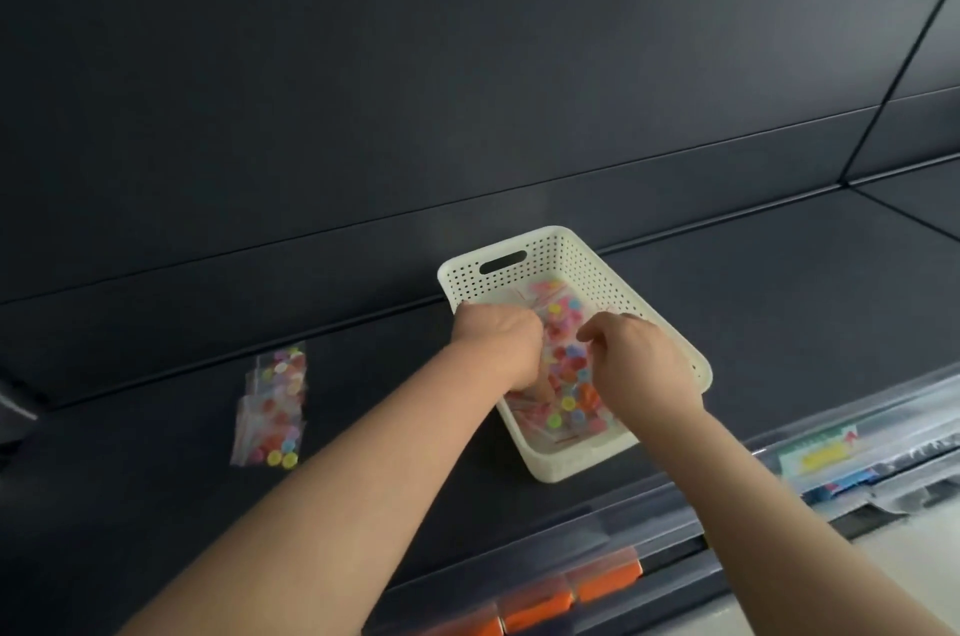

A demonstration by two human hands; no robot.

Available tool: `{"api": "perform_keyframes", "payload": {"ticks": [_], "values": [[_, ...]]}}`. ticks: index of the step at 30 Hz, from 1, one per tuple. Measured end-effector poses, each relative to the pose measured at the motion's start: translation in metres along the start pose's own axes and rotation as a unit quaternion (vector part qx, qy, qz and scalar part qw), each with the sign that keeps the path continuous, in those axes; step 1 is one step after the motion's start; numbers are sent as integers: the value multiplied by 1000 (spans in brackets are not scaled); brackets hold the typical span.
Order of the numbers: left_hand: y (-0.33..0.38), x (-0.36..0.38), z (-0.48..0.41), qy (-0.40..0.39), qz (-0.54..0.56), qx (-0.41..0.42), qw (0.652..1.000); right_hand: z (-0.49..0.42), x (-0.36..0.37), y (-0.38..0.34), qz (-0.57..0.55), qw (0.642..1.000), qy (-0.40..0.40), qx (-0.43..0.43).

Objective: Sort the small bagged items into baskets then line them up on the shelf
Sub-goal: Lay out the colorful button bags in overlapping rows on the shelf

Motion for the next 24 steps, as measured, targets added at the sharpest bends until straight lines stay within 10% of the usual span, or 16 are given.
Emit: {"api": "perform_keyframes", "payload": {"ticks": [8, 12, 16, 24], "values": [[6, -1, 7, 24, 142, 21, 989, -9, 3, 7, -85, 995, -44, 16], [-9, -27, 19, 177, 294, 22, 939, -12, 1, 7, -228, 967, -90, 61], [-5, -27, 25, 196, 355, 52, 913, -5, 12, -1, -465, 858, -186, 113], [-31, -17, 31, 164, 558, -43, 813, -5, 0, 1, -473, 867, -137, 85]]}}
Point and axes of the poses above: each hand's wrist, its own z-axis away from the middle knuckle, its own x-axis out of the palm, y = z × x, the point moved 9 cm from there along -z, towards the middle knuckle, and after that the axes turned 3 degrees about x, right-handed, at the moved point
